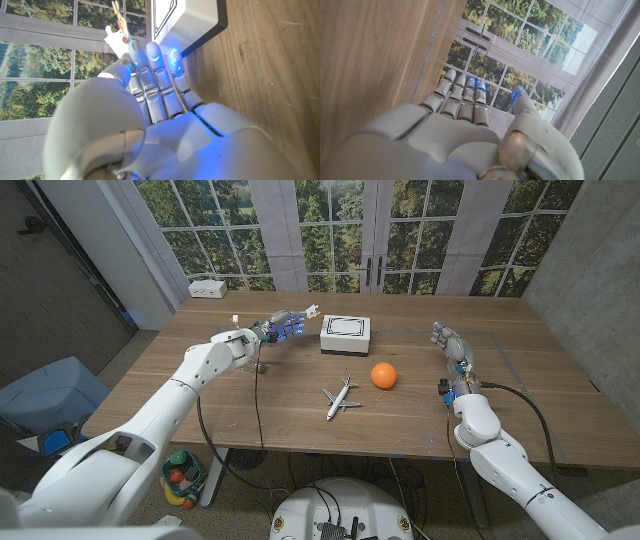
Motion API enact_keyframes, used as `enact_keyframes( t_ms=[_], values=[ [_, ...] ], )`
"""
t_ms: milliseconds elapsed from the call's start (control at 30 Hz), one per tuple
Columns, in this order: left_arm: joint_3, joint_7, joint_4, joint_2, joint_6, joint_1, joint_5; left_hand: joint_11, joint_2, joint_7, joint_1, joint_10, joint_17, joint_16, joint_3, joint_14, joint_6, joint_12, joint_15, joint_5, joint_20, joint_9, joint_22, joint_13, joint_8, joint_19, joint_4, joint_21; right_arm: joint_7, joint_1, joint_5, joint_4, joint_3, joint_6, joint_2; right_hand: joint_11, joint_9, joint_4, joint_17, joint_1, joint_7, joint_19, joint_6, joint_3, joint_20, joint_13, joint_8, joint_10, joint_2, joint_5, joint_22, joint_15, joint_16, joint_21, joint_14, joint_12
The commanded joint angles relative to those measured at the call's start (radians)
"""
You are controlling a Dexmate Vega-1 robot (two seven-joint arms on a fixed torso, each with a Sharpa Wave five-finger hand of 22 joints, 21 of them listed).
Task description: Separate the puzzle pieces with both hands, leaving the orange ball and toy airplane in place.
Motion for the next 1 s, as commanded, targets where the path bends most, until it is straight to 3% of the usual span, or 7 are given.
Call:
enact_keyframes(
  t_ms=[33,467,1000],
  values=[
    [-0.012,-0.042,-0.038,0.021,-0.060,0.038,-0.049,0.004,0.002,0.031,0.012,0.000,0.002,0.008,-0.005,-0.008,0.041,-0.006,-0.080,0.010,-0.034,0.139,-0.001,0.001,0.010,-0.003,0.000,0.004,-0.103,-0.021,-0.100,-0.132,-0.025,-0.173,-0.023,-0.005,0.004,-0.001,0.019,0.028,-0.003,0.011,0.036,0.000,0.004,0.016,0.016,0.032,-0.005,0.006,0.004,-0.014,0.022,-0.004,0.020,0.017],
    [-0.002,-0.079,-0.060,0.036,-0.108,0.052,-0.057,0.003,0.006,0.028,0.017,-0.003,-0.004,0.015,-0.012,-0.013,0.040,-0.007,-0.080,0.013,-0.034,0.159,-0.004,0.005,0.009,-0.007,0.001,0.005,-0.149,-0.005,-0.162,-0.255,-0.067,-0.387,-0.044,-0.011,0.011,0.001,0.087,0.079,-0.008,0.044,0.097,-0.014,0.009,0.065,0.040,0.096,-0.011,0.004,0.009,-0.031,0.092,0.005,0.071,0.063],
    [0.025,-0.173,-0.017,0.031,-0.170,0.031,-0.040,0.003,0.007,0.027,0.020,-0.001,-0.012,0.020,-0.019,-0.016,0.041,-0.008,-0.081,0.015,-0.037,0.177,-0.008,0.006,0.008,-0.013,0.000,0.006,-0.168,0.042,-0.224,-0.343,-0.128,-0.557,-0.052,-0.020,0.014,0.001,0.139,0.107,-0.011,0.049,0.119,-0.030,0.013,0.103,0.048,0.114,-0.020,0.001,0.011,-0.033,0.127,0.007,0.065,0.086]
  ],
)
